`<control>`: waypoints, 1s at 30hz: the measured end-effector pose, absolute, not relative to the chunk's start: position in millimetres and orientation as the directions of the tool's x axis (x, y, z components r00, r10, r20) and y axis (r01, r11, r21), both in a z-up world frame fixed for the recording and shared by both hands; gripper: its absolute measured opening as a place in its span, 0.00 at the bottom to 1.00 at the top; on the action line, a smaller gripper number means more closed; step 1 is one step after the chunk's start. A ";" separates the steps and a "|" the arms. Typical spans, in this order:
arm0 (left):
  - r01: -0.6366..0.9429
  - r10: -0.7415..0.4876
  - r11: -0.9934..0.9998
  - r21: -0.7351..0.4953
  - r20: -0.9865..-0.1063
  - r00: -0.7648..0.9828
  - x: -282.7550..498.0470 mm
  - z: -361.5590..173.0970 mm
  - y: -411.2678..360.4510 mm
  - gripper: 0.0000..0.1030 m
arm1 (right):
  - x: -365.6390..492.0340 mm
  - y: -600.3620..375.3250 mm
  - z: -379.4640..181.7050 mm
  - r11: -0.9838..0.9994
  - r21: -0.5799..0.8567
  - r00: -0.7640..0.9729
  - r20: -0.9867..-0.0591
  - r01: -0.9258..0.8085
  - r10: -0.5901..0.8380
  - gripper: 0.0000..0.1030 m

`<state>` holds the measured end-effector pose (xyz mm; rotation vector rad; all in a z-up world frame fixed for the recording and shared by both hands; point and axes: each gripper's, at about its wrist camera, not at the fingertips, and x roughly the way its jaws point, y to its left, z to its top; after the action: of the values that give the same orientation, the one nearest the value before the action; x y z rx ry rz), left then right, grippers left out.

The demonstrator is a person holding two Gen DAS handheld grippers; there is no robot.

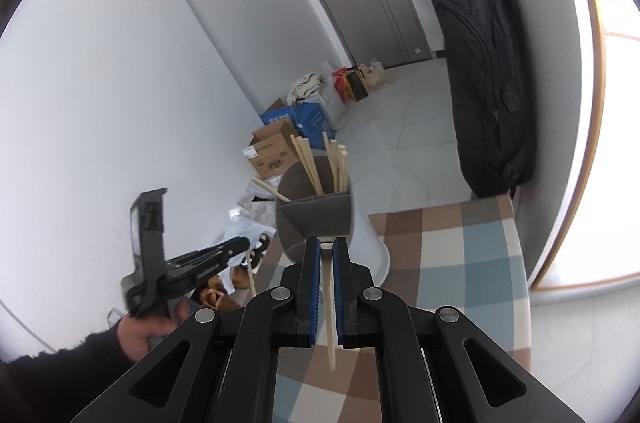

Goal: Organize utensils
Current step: 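Lift the left-held chopstick and raise it above the caddy, then open both grippers to drop the chopsticks into the caddy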

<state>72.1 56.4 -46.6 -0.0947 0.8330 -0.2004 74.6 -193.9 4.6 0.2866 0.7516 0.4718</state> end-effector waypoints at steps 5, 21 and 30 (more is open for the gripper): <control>0.182 -0.216 0.975 -0.124 -0.706 0.675 69.8 -37.7 57.6 0.02 | 79.2 -178.1 11.6 0.858 0.390 0.635 -0.580 -0.335 0.511 0.05; 0.246 -0.243 0.966 -0.086 -0.634 0.734 59.5 22.8 47.0 0.01 | 104.4 -149.4 49.8 0.863 0.319 0.662 -0.554 -0.391 0.505 0.05; 0.285 -0.269 0.955 -0.079 -0.632 0.727 59.4 67.2 39.4 0.01 | 125.9 -143.2 79.8 0.861 0.310 0.678 -0.531 -0.403 0.508 0.05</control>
<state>59.4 39.4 67.2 0.0244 0.6927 -0.3050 125.9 -143.2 79.8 0.1728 0.6470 0.5146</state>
